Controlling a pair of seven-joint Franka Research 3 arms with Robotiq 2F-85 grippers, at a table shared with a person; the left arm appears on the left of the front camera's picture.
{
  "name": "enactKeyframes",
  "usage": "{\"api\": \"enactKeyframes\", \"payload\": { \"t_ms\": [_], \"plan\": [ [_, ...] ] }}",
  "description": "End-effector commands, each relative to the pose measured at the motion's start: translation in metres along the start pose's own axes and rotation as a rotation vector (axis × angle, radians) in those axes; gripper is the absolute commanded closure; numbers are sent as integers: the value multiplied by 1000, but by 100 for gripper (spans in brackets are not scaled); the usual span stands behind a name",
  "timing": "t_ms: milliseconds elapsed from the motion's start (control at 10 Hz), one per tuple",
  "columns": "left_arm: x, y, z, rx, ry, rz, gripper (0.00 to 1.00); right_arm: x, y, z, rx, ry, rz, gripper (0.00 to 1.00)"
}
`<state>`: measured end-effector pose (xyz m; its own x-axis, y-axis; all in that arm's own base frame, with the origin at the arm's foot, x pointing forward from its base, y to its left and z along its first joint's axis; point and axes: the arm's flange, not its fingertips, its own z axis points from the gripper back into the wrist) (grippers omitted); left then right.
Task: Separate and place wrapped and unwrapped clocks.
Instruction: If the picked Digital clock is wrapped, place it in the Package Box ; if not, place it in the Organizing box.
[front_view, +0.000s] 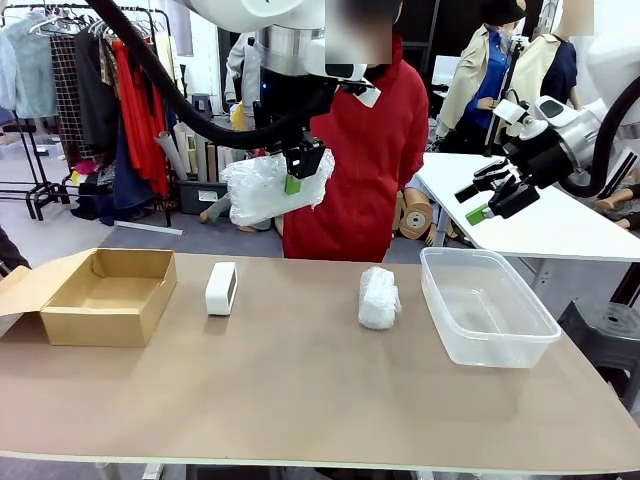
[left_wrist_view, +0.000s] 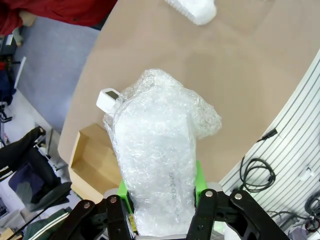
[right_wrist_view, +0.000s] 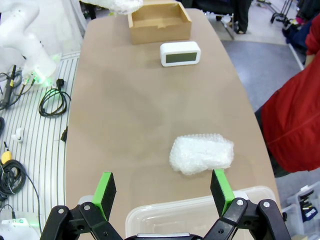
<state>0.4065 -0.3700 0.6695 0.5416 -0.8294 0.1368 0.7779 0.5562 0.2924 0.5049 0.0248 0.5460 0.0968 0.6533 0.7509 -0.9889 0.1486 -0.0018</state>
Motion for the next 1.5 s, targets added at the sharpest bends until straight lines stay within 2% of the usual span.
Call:
{"api": "enactKeyframes", "payload": {
  "t_ms": [0,200,400,500,600,900,1200,1300,1400],
  "plan": [
    [-4,-2,3,-3,0,12,100,1,0,0,-1,-2,3,0],
    [0,0,0,0,0,0,100,1,0,0,-1,-2,3,0],
    [-34,21,2,67,31,130,100,1,0,0,-1,-2,3,0],
    [-48,30,-12,9,-17,180,100,1,0,0,-1,-2,3,0],
    [-65,41,-30,39,25,232,100,1,0,0,-1,-2,3,0],
    [-108,66,-69,133,15,358,100,1,0,0,-1,-2,3,0],
    [-134,87,-93,151,-23,539,100,1,0,0,-1,-2,3,0],
    [-135,91,-97,134,-41,603,100,1,0,0,-1,-2,3,0],
    [-132,95,-95,95,-35,613,100,1,0,0,-1,-2,3,0]
  ]
}}
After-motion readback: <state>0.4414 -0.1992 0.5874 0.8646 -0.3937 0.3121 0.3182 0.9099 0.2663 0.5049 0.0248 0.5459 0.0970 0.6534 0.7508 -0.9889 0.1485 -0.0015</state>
